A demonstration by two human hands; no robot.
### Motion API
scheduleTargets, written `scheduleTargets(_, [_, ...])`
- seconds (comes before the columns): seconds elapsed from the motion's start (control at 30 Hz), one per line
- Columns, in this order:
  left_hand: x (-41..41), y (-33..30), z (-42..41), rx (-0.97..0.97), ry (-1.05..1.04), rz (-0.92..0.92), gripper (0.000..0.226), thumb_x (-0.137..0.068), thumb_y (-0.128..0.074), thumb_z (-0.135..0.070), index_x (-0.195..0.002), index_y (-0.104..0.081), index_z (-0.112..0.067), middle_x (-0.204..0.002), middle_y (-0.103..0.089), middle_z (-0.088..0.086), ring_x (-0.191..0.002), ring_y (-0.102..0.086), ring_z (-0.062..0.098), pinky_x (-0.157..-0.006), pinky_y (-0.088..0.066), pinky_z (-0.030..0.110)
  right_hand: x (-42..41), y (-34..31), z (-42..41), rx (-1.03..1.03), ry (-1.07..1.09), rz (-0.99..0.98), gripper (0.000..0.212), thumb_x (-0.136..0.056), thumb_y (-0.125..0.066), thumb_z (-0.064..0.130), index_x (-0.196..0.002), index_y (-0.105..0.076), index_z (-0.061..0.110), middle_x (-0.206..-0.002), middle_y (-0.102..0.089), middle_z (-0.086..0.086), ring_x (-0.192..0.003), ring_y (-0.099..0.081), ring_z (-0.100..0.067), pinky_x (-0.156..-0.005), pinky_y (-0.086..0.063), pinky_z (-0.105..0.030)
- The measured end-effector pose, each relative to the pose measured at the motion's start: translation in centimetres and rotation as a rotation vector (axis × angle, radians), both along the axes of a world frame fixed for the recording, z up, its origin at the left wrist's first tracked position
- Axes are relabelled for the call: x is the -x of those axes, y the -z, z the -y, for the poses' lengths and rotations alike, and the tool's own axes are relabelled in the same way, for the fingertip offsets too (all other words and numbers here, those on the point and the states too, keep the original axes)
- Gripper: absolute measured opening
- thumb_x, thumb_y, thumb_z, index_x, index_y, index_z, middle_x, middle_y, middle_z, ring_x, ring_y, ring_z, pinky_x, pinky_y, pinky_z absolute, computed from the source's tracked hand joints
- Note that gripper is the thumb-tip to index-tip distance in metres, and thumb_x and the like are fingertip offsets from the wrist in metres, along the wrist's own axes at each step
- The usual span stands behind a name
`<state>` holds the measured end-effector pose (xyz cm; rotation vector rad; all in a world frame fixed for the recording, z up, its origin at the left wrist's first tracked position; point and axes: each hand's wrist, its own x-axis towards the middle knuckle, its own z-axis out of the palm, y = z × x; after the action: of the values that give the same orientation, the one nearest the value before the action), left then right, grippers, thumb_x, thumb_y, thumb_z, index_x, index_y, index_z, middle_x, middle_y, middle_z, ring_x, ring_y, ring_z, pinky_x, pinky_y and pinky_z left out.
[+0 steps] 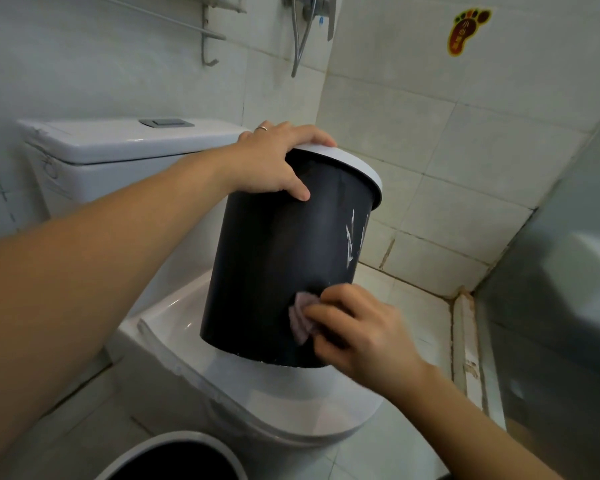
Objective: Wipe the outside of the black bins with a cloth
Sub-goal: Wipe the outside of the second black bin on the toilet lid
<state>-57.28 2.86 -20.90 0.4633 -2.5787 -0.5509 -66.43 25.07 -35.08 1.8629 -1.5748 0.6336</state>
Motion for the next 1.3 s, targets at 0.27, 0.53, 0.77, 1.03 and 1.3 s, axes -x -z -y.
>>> scheduleTargets(0.27, [0.0,0.1,-0.1,0.003,-0.014,-0.022,0.072,-0.073,-0.08,-0.024,-0.13,-0.046,-0.054,-0.121,-0.049,-0.009,-0.126,-0.034,0.022,-0.111,-0.028,0.045,-0.1,0.5,0.2,0.065,0.07,0.126,0.018,-0.079,-0.071,0.017,-0.097,-0.074,0.016,-0.097,-0.063,-0.004,-0.078,-0.059,-0.02,-0.056,-0.051,-0.032])
scheduleTargets(0.53, [0.1,0.2,-0.1,-0.118,0.016,-0.041,0.07,-0.055,-0.085,-0.045,-0.113,-0.05,-0.064,-0.127,-0.049,-0.008,-0.125,-0.042,0.025,-0.108,-0.038,0.047,-1.2,3.3,-1.0,-0.003,-0.013,0.175,0.021,-0.081,-0.071,0.021,-0.101,-0.075,0.016,-0.098,-0.065,-0.003,-0.083,-0.06,-0.014,-0.063,-0.05,-0.018])
scheduleTargets(0.77, [0.4,0.2,0.6,-0.262,0.018,-0.14,0.067,-0.045,-0.087,-0.033,-0.103,-0.061,-0.053,-0.113,-0.062,-0.007,-0.108,-0.06,0.025,-0.096,-0.052,0.044,-0.9,3.5,-1.1,0.049,-0.002,0.273,0.028,-0.084,-0.07,0.021,-0.109,-0.072,0.01,-0.102,-0.066,-0.005,-0.085,-0.062,-0.016,-0.071,-0.054,-0.021])
scheduleTargets(1.03, [0.3,1.0,1.8,-0.395,0.1,-0.262,0.06,-0.059,-0.089,-0.005,-0.099,-0.064,-0.041,-0.091,-0.061,-0.008,-0.086,-0.065,0.013,-0.064,-0.052,0.016,-0.6,3.5,-1.2,0.087,0.068,0.211,0.026,-0.086,-0.068,0.026,-0.109,-0.074,0.016,-0.104,-0.067,-0.005,-0.088,-0.063,-0.018,-0.07,-0.054,-0.022])
scheduleTargets(1.3, [1.4,0.0,0.3,-0.031,0.0,-0.059,0.077,-0.063,-0.085,-0.028,-0.127,-0.047,-0.05,-0.121,-0.049,-0.007,-0.123,-0.041,0.023,-0.106,-0.039,0.041,-0.7,3.3,-0.9,0.077,0.107,0.165,0.027,-0.086,-0.067,0.029,-0.109,-0.074,0.016,-0.1,-0.066,-0.006,-0.083,-0.062,-0.017,-0.063,-0.053,-0.022])
